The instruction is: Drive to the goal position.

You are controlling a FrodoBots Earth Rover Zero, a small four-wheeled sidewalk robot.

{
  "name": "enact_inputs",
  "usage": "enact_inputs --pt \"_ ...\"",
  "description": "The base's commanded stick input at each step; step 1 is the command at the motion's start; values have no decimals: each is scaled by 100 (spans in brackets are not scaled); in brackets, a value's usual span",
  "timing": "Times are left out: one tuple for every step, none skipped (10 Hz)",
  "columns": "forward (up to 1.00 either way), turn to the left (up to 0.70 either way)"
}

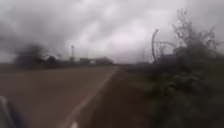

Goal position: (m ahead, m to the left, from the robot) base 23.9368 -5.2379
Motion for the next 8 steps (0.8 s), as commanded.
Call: enact_inputs --pt "70 0" --pt "70 0" --pt "70 0" --pt "70 0" --pt "70 0" --pt "70 0" --pt "70 0" --pt "70 0"
